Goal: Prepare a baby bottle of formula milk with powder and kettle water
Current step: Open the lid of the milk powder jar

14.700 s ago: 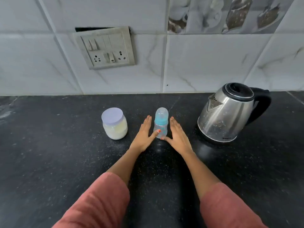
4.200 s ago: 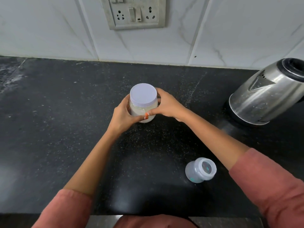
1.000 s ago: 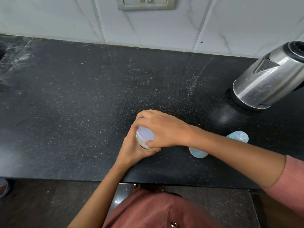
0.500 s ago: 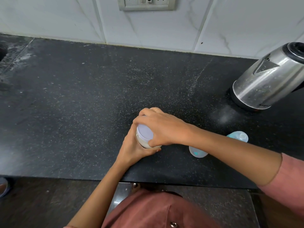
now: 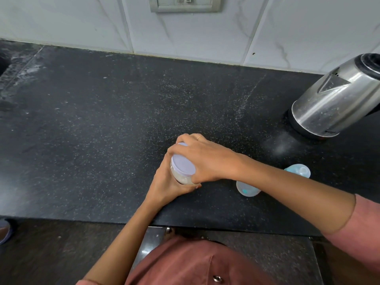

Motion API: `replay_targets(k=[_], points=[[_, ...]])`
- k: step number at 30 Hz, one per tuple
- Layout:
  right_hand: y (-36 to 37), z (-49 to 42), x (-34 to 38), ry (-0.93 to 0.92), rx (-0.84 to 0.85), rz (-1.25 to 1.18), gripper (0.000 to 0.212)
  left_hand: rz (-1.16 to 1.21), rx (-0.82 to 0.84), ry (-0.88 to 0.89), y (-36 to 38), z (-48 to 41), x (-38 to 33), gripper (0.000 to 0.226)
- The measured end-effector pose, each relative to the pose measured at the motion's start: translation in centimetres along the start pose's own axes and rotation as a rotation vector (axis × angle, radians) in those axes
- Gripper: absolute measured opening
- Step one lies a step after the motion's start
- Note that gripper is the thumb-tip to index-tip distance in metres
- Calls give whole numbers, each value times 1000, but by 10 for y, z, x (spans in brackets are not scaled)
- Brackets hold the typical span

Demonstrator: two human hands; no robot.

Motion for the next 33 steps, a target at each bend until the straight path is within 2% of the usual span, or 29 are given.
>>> replay_targets(k=[2, 5, 7, 10, 15, 18, 21, 28, 33], points=[[1, 1, 1, 20, -26, -22, 72, 0, 6, -3, 1, -1, 1, 92], [-1, 4, 2, 156, -72, 19, 83, 35, 8, -19, 1, 0, 2, 96], [-1, 4, 2, 197, -70, 86, 82, 47, 6, -16, 1, 0, 3, 96], [0, 2, 3, 145, -48, 100, 72, 33, -3, -4, 1, 0, 3, 94], [0, 0, 0, 2, 26, -19, 66, 0, -4, -21, 1, 0, 3, 87], [-1, 1, -1, 80, -19, -36, 76, 5, 5, -10, 1, -1, 1, 93], [-3, 2, -2, 152, -66, 90, 80, 18, 0, -9, 0, 0, 1, 96], [-6, 0, -4, 24, -15, 80, 66, 34, -1, -12, 0, 2, -1, 85], [-13, -1, -14, -118, 65, 28, 62, 1, 0, -3, 1, -1, 3, 93]])
Point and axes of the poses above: each hand's wrist, its own z-axis away from the middle knuckle, its own y-axis out of the palm, x = y × z, the point moved 1 cm from there along -z, towards the middle knuckle, and after that the axes turned 4 degrees about -y, right-handed, at the moved point
